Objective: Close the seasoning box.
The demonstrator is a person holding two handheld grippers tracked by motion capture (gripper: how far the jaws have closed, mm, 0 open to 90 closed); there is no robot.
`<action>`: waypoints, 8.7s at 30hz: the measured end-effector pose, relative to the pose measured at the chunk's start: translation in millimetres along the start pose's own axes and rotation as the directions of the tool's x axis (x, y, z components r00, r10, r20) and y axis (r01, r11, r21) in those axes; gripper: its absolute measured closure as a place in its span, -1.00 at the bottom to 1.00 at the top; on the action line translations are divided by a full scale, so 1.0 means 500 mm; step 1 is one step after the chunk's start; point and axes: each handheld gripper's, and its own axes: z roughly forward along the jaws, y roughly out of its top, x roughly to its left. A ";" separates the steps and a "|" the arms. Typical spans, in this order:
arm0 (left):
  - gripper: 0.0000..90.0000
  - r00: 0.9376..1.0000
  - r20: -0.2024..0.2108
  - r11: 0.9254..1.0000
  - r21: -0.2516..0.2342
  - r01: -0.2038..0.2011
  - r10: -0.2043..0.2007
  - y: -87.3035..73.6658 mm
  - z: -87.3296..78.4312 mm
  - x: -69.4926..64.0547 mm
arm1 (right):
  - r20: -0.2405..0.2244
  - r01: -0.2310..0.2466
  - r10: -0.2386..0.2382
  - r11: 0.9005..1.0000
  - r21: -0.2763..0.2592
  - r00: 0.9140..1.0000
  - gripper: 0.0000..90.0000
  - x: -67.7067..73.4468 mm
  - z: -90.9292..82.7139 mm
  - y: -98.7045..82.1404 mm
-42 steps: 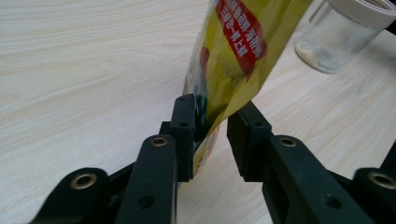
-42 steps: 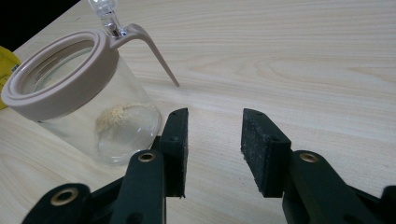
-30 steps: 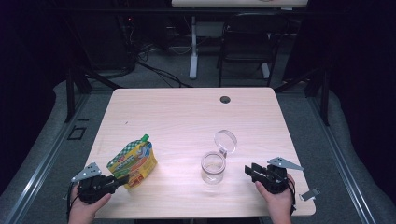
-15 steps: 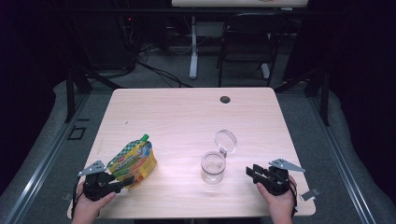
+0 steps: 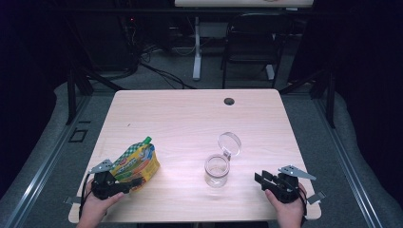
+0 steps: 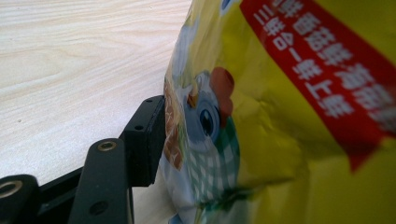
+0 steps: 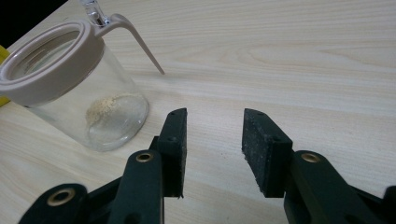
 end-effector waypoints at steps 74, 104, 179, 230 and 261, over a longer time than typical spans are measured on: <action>0.14 1.000 0.017 1.000 -0.005 0.026 -0.026 -0.010 0.042 0.023 | 0.018 -0.009 0.009 1.000 0.004 1.000 0.30 -0.002 -0.011 -0.011; 0.34 0.998 -0.042 0.999 -0.013 -0.045 0.044 -0.015 0.052 0.013 | 0.020 -0.007 0.007 1.000 0.009 1.000 0.30 0.000 -0.009 -0.013; 0.25 0.996 0.000 0.988 -0.128 -0.086 0.086 0.005 0.053 -0.003 | 0.026 0.006 -0.007 1.000 0.026 1.000 0.30 0.005 0.000 -0.017; 0.40 0.956 -0.140 0.956 -0.108 -0.274 0.258 0.075 0.032 -0.067 | 0.001 0.015 -0.015 1.000 0.016 1.000 0.30 0.003 0.000 -0.008; 0.40 0.812 -0.297 0.844 -0.034 -0.535 0.503 0.151 0.102 -0.148 | -0.008 0.026 -0.026 0.999 0.027 1.000 0.29 0.007 0.002 -0.011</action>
